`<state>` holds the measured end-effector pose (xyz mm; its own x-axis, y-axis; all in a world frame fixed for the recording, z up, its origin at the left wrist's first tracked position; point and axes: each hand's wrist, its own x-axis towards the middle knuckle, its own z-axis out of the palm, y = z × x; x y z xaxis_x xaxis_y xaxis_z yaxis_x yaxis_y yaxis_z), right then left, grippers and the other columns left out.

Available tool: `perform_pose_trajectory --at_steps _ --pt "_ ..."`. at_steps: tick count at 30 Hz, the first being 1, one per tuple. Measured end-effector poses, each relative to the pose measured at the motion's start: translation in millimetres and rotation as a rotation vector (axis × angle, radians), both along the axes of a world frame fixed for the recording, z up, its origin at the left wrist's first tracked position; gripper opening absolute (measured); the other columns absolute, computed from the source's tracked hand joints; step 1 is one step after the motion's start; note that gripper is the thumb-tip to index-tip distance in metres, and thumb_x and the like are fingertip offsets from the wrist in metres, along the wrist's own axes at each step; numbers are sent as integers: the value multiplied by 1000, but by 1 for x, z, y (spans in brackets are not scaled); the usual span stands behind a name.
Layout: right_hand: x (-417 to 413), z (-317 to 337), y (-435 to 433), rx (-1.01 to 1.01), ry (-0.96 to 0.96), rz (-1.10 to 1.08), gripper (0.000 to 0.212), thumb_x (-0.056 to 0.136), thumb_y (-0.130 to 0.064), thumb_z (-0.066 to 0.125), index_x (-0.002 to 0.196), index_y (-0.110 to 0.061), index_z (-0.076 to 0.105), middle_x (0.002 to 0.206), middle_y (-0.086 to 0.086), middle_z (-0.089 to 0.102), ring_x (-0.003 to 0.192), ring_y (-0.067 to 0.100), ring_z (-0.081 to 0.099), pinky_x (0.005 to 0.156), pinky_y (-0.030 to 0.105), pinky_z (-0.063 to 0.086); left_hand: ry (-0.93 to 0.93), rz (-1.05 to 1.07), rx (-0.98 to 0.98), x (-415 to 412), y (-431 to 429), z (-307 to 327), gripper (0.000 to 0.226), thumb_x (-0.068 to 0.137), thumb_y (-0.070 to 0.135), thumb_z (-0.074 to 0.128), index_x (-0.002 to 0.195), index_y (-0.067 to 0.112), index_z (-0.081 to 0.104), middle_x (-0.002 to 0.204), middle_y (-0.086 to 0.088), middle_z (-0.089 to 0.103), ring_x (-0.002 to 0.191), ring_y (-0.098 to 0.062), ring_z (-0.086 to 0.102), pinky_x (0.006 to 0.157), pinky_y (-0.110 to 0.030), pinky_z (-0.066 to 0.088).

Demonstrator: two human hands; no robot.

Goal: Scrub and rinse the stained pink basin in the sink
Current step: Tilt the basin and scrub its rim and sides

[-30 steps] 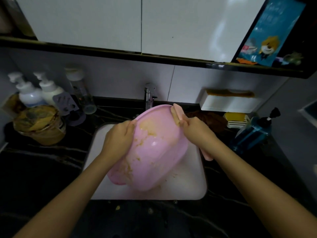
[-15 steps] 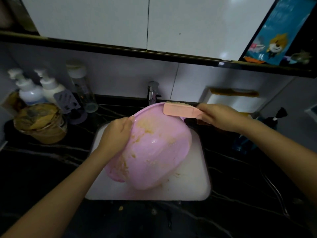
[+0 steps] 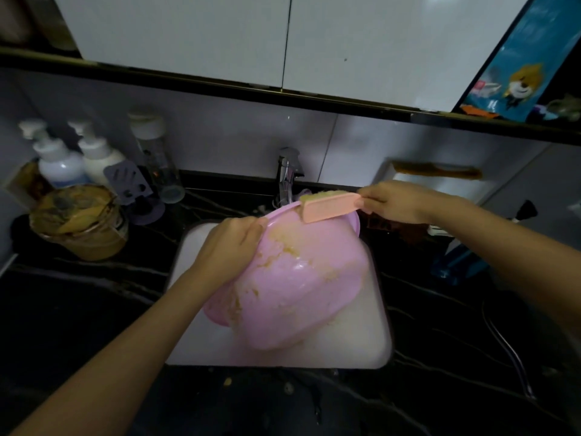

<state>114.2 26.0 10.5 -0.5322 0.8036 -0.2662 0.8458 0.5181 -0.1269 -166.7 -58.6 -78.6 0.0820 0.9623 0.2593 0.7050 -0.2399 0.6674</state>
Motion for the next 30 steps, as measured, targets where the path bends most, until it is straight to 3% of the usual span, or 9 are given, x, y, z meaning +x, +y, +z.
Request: perform_pose_trajectory --at_steps 3,8,13,18,23,28,30 --pt "-22 -10 -6 32 11 115 21 100 -35 38 101 -26 56 82 -11 52 78 10 49 69 28 35 34 -38 20 7 2 2 45 86 54 20 60 24 41 64 -4 57 67 -31 56 62 -39 43" --pt "31 -3 8 26 -63 -123 24 99 -38 36 78 -32 47 74 -12 50 84 22 56 69 29 35 18 20 12 -5 -2 -1 42 89 47 26 56 24 37 55 8 44 60 -25 46 58 -32 30" --pt "-16 -14 -9 42 36 91 29 100 -38 36 109 -23 58 93 -7 56 86 12 51 74 30 39 68 -38 38 9 4 3 46 88 54 22 59 24 42 61 -6 57 63 -31 54 59 -38 41" --pt "29 -13 4 -39 -11 -155 21 100 -34 36 87 -27 51 81 -4 53 89 24 56 72 31 37 58 8 -7 4 -2 1 41 89 45 26 57 23 38 57 3 48 62 -26 50 57 -31 28" --pt "-27 -19 -8 -20 103 93 30 100 -38 37 107 -19 60 90 -4 57 85 15 54 77 33 41 93 -38 6 10 9 6 37 88 40 27 60 21 42 66 -9 61 68 -33 57 60 -38 41" --pt "16 -17 3 -23 87 -182 27 100 -36 38 92 -18 57 79 -4 55 88 24 57 70 30 37 88 -5 20 8 13 5 46 91 47 23 55 21 36 54 2 47 56 -25 49 56 -33 31" --pt "4 -17 -2 -47 131 -150 28 100 -34 38 94 -17 59 83 -2 57 87 22 56 73 32 40 80 -1 12 13 17 6 44 90 45 24 54 21 35 53 2 47 56 -25 48 56 -32 29"
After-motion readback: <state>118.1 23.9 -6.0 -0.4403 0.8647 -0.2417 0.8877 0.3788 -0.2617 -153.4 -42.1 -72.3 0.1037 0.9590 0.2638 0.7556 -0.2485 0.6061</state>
